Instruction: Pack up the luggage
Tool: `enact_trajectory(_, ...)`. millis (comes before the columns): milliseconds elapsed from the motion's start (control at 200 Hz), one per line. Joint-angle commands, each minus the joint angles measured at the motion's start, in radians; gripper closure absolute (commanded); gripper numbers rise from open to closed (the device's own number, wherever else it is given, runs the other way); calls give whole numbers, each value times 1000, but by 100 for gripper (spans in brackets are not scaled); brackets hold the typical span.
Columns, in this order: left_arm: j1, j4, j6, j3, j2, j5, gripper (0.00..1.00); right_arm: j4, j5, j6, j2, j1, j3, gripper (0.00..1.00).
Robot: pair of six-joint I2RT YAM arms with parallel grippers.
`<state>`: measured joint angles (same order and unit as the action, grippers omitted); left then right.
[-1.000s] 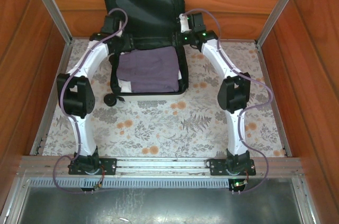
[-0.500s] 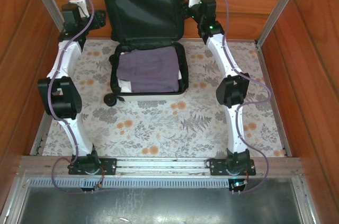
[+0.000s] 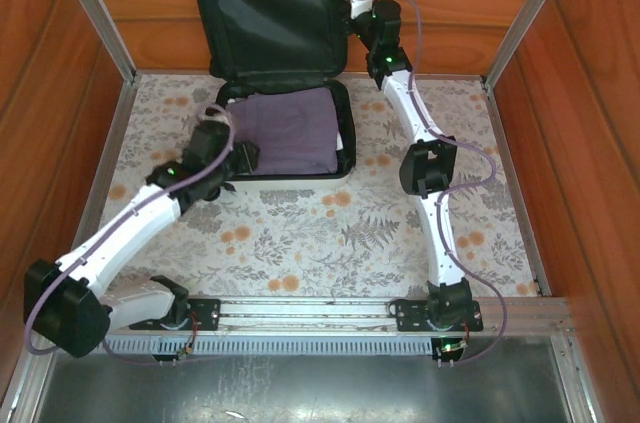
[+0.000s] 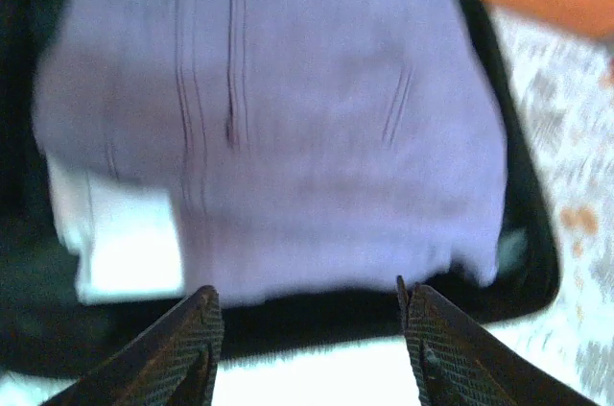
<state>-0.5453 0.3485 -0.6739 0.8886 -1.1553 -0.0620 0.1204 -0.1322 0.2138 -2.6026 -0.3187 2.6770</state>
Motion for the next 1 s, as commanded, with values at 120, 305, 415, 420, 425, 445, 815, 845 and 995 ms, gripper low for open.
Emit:
enact_trajectory(120, -135, -81, -542, -257, 13, -156, 65, 103, -11, -3, -32, 7, 34, 84)
enact_trajectory(305, -202, -336, -711, -321, -183, -170, 74, 126, 1, 4, -19, 4, -2, 100)
enact_trajectory(415, -209, -425, -704, -246, -310, -171, 75, 174, -15, 20, 35, 1, -107, 100)
enact_trajectory(420, -209, -429, -703, -242, -315, -172, 75, 179, -16, 21, 38, 0, -111, 100)
enact_trajectory(425, -209, -432, -702, -239, -318, -172, 75, 182, -16, 23, 44, 0, -118, 100)
enact_trajectory(445, -211, -448, -696, -225, -338, -172, 75, 198, -21, 26, 55, -2, -141, 100)
enact_trajectory(815, -212, -816, -880, -232, -630, -216, 78, 429, -62, 63, 235, -38, -527, 100)
enact_trajectory(845, -212, -831, -876, -224, -640, -223, 78, 453, -55, 64, 263, -43, -580, 100)
enact_trajectory(995, -203, -858, -830, -180, -669, -262, 78, 580, -6, 64, 410, -56, -859, 100)
